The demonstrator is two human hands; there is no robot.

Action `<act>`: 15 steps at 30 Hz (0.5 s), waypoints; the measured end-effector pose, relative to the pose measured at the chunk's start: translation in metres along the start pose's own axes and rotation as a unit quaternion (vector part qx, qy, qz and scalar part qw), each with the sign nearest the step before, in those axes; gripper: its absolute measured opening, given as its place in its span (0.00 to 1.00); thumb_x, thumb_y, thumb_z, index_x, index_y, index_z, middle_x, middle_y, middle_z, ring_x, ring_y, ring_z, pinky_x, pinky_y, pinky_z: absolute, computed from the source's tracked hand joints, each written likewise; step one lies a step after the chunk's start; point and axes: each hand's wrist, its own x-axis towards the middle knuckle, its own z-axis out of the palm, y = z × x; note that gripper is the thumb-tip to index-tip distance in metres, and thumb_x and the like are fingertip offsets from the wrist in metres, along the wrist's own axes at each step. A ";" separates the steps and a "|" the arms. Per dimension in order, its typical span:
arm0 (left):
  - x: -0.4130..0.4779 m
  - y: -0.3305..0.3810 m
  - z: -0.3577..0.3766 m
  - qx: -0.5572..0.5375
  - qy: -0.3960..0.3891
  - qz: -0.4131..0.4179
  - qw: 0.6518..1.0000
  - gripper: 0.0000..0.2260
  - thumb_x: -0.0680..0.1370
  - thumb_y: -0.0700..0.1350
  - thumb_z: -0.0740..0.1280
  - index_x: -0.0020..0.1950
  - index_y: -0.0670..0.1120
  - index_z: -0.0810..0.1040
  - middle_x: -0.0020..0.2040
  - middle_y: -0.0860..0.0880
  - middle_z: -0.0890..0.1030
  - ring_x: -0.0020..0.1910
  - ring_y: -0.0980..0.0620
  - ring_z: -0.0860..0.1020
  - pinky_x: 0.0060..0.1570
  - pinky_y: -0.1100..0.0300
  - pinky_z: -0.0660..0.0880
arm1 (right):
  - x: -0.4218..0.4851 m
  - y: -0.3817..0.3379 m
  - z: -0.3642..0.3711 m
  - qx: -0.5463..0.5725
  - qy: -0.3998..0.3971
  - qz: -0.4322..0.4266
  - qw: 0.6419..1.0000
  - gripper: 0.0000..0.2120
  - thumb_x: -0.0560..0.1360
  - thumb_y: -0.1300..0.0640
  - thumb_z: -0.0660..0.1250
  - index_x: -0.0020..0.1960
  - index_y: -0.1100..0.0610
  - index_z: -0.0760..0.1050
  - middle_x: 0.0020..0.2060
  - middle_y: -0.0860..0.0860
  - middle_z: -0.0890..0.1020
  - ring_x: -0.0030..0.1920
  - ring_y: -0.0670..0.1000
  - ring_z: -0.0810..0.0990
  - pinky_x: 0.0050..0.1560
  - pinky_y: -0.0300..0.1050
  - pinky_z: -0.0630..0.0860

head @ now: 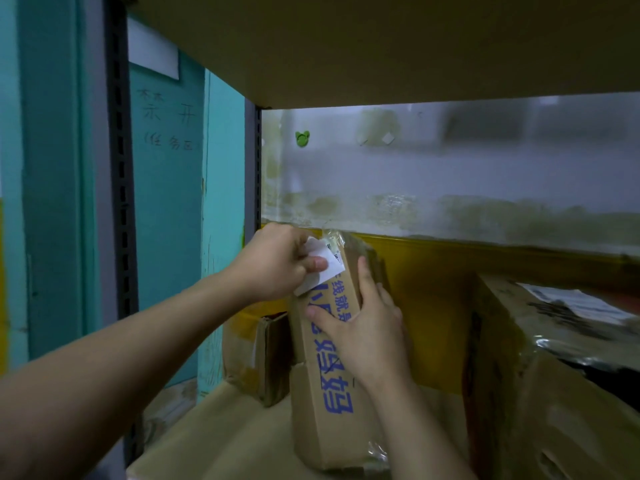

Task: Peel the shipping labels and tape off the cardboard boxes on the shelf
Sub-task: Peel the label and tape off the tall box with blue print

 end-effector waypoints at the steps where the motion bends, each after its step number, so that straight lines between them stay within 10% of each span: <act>1: 0.001 0.000 -0.001 -0.008 -0.005 -0.004 1.000 0.16 0.77 0.51 0.71 0.41 0.39 0.78 0.29 0.46 0.72 0.31 0.46 0.69 0.35 0.51 0.71 | 0.000 0.000 -0.001 -0.001 -0.003 0.000 1.000 0.52 0.64 0.27 0.67 0.76 0.35 0.40 0.75 0.48 0.63 0.72 0.54 0.63 0.66 0.59 0.69; 15: 0.009 -0.016 -0.021 -0.130 -0.056 -0.013 0.990 0.05 0.77 0.46 0.72 0.46 0.45 0.84 0.42 0.48 0.86 0.41 0.52 0.82 0.47 0.51 0.79 | 0.001 -0.003 -0.001 -0.016 -0.033 -0.003 0.999 0.51 0.65 0.29 0.68 0.77 0.36 0.39 0.76 0.51 0.61 0.73 0.57 0.62 0.68 0.58 0.66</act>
